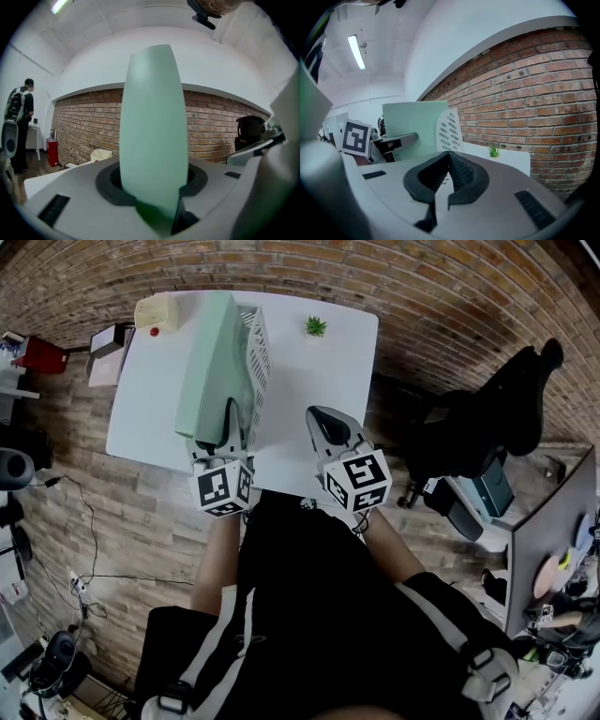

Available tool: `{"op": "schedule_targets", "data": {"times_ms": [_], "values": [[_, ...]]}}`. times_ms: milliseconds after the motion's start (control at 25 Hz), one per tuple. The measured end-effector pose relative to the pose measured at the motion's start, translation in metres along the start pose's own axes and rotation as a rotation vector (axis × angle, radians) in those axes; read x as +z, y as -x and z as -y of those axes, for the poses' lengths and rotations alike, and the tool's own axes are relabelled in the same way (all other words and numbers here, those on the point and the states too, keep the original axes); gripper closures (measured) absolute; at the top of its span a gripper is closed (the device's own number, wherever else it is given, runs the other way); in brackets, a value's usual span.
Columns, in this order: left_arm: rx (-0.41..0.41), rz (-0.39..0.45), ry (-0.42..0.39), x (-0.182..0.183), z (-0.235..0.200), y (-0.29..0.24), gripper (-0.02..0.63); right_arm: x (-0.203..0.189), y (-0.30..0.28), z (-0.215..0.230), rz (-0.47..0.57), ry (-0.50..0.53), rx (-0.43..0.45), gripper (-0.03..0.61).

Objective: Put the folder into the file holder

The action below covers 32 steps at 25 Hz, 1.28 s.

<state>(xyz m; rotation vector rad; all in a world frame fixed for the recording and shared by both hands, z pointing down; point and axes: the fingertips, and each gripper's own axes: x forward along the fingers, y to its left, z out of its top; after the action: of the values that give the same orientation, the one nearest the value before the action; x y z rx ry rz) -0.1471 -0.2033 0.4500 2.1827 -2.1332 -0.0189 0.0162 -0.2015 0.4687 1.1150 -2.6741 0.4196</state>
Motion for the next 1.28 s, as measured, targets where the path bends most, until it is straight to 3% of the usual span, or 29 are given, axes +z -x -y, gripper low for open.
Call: {"op": "schedule_targets", "data": {"times_ms": [320, 640, 1280], "values": [[-0.016, -0.094, -0.010, -0.022, 0.002, 0.000, 0.413, -0.001, 0.003, -0.006, -0.003, 0.012, 0.001, 0.571], [-0.054, -0.124, -0.010, -0.025, 0.009, 0.009, 0.368, -0.002, 0.009, -0.016, -0.012, 0.035, 0.002, 0.571], [-0.034, -0.234, 0.019, -0.057, 0.012, 0.093, 0.354, -0.041, 0.043, -0.042, -0.057, 0.026, 0.031, 0.571]]}}
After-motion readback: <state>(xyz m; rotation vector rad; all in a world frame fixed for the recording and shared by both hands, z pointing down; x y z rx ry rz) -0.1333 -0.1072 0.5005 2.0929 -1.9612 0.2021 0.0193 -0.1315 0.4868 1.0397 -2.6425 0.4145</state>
